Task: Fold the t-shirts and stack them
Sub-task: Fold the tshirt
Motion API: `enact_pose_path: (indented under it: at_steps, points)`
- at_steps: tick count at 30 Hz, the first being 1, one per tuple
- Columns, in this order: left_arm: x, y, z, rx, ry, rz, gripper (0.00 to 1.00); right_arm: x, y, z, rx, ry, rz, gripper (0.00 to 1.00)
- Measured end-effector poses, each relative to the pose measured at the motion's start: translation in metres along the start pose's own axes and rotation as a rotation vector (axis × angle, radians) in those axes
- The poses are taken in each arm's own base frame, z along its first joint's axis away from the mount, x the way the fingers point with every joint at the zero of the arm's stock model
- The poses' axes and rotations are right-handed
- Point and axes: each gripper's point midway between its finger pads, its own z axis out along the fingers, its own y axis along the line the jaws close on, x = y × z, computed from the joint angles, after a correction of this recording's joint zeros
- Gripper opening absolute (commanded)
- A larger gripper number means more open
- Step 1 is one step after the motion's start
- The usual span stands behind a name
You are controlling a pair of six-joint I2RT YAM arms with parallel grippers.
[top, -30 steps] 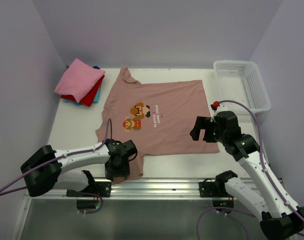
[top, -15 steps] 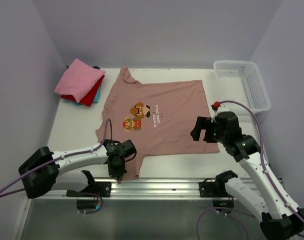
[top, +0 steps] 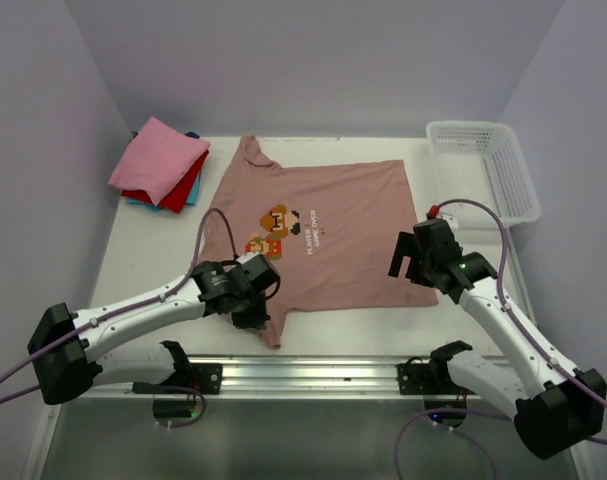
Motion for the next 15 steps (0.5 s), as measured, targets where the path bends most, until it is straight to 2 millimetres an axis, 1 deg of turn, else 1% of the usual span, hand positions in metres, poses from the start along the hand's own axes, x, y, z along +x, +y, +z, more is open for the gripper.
enact_pose_path:
  at_steps: [2,4,5,8,9,10,14,15]
  points:
    - [-0.015,-0.017,-0.016,0.056,-0.061,0.007,0.00,0.009,-0.007,0.010,0.052,0.032,0.029,0.99]
    - [-0.026,-0.024,-0.027,0.087,-0.114,0.015,0.00,0.021,-0.015,0.021,0.115,0.060,0.066,0.99]
    - [-0.030,-0.024,-0.030,0.092,-0.134,0.018,0.00,0.026,-0.021,0.025,0.147,0.069,0.087,0.99]
    - [-0.035,-0.018,-0.035,0.084,-0.175,0.035,0.02,0.040,-0.036,0.032,0.242,0.079,0.170,0.93]
    - [-0.037,-0.016,-0.037,0.081,-0.188,0.042,0.04,0.042,-0.040,0.032,0.262,0.074,0.198,0.88]
    - [-0.039,-0.014,-0.038,0.078,-0.202,0.050,0.04,0.044,-0.043,0.032,0.284,0.067,0.229,0.85]
    - [-0.045,-0.009,-0.041,0.067,-0.244,0.080,0.06,0.046,-0.056,0.029,0.350,0.015,0.359,0.80]
    - [-0.046,-0.007,-0.040,0.062,-0.251,0.088,0.06,0.046,-0.057,0.028,0.359,0.006,0.380,0.77]
